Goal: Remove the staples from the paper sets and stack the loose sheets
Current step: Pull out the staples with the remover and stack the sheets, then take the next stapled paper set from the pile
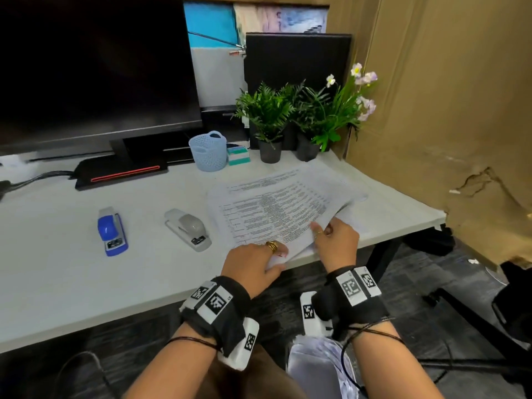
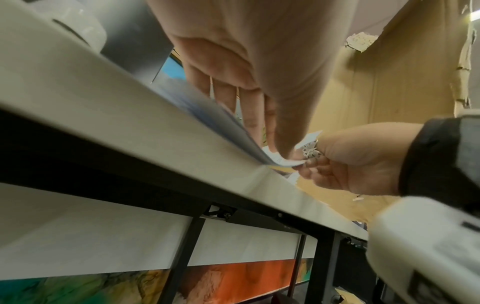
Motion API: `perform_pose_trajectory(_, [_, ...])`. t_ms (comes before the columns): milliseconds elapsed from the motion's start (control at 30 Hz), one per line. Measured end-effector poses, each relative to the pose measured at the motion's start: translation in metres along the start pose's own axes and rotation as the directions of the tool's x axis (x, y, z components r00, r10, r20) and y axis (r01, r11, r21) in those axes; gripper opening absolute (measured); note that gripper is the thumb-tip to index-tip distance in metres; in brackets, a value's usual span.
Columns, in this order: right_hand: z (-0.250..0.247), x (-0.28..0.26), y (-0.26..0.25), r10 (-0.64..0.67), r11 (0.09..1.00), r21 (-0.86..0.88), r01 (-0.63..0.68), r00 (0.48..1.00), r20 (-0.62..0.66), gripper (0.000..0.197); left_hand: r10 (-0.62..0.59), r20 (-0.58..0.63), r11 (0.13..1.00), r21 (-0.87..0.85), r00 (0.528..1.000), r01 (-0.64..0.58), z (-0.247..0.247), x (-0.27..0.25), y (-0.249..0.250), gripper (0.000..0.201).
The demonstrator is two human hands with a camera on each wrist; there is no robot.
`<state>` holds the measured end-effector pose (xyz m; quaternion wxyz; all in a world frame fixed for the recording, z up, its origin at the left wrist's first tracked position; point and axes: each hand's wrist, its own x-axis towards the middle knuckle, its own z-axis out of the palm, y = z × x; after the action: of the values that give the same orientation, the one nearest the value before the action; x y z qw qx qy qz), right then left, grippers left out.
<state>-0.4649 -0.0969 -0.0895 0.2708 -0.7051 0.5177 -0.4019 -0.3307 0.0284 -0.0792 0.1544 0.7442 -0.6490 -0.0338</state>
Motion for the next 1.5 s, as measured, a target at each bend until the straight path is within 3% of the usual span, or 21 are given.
perform_pose_trajectory(133, [-0.003,-0.007,-0.011,-0.055,0.991,0.113,0.067,0.993,-0.106,0.02,0.015,-0.023,0.989,-0.148,1.0,-0.019,-0.009,-0.005,-0.006,0.027])
perform_pose_trajectory(233, [-0.017,-0.008,-0.023,-0.045,0.94,0.324,0.103,0.982,-0.182,0.02,0.026,-0.194,0.979,-0.193,0.981,-0.064,-0.029,-0.003,-0.008,0.027])
perform_pose_trajectory(367, [-0.032,-0.008,-0.036,-0.039,0.83,0.527,0.181,0.962,-0.27,0.016,0.038,-0.476,0.985,-0.13,0.879,-0.113,-0.077,0.001,0.0,0.031])
perform_pose_trajectory(467, [-0.031,-0.013,-0.045,-0.088,0.796,0.575,0.191,0.975,-0.202,0.018,-0.037,-0.538,0.994,-0.108,0.842,-0.025,-0.108,-0.001,0.008,0.054])
perform_pose_trajectory(567, [-0.021,-0.023,-0.048,-0.177,0.821,0.528,0.219,0.976,-0.13,0.015,0.017,-0.584,0.999,0.05,0.811,0.015,-0.121,-0.008,0.005,0.078])
perform_pose_trajectory(633, [-0.013,-0.03,-0.047,-0.292,0.849,0.429,0.309,0.951,-0.107,0.013,-0.005,-0.54,0.995,0.082,0.842,0.058,-0.122,-0.018,-0.002,0.091])
perform_pose_trajectory(733, [0.001,-0.041,-0.045,-0.445,0.827,0.393,0.403,0.895,0.017,0.012,-0.144,-0.392,0.974,0.104,0.909,0.2,-0.12,-0.035,-0.012,0.098])
perform_pose_trajectory(800, [0.014,-0.049,-0.044,-0.493,0.821,0.413,0.395,0.854,0.164,0.019,-0.204,-0.345,0.951,0.153,0.916,0.269,-0.12,-0.044,-0.019,0.08])
perform_pose_trajectory(867, [0.026,-0.056,-0.049,-0.499,0.835,0.432,0.342,0.8,0.332,0.024,-0.268,-0.344,0.929,0.156,0.9,0.336,-0.121,-0.054,-0.029,0.045])
perform_pose_trajectory(967, [0.043,-0.057,-0.07,-0.477,0.876,0.339,0.344,0.728,0.493,0.067,-0.369,-0.345,0.879,0.17,0.863,0.444,-0.125,-0.071,-0.051,0.016])
perform_pose_trajectory(1000, [0.047,-0.051,-0.08,-0.478,0.878,0.287,0.383,0.739,0.475,0.067,-0.401,-0.33,0.869,0.16,0.855,0.469,-0.126,-0.075,-0.059,0.014])
perform_pose_trajectory(1100, [0.064,-0.025,-0.121,-0.453,0.891,0.188,0.413,0.838,0.304,0.045,-0.482,-0.268,0.832,0.16,0.834,0.532,-0.13,-0.085,-0.076,0.021])
perform_pose_trajectory(1167, [0.083,-0.006,-0.149,-0.424,0.903,0.082,0.422,0.845,0.326,0.039,-0.519,-0.233,0.812,0.165,0.822,0.559,-0.13,-0.088,-0.084,0.026])
perform_pose_trajectory(1233, [0.107,0.008,-0.169,-0.321,0.896,-0.103,0.433,0.789,0.524,0.041,-0.53,-0.217,0.809,0.159,0.82,0.566,-0.128,-0.091,-0.089,0.027])
perform_pose_trajectory(1333, [0.133,0.012,-0.18,-0.079,0.791,-0.295,0.535,0.568,0.819,0.047,-0.513,-0.228,0.815,0.174,0.828,0.552,-0.125,-0.097,-0.093,0.024])
perform_pose_trajectory(1400, [0.139,0.007,-0.18,-0.02,0.717,-0.316,0.622,0.471,0.882,0.043,-0.512,-0.236,0.816,0.167,0.826,0.553,-0.124,-0.101,-0.095,0.022])
perform_pose_trajectory(1500, [0.143,-0.006,-0.181,-0.006,0.687,-0.331,0.648,0.46,0.888,0.043,-0.523,-0.267,0.817,0.112,0.809,0.565,-0.12,-0.107,-0.101,0.027])
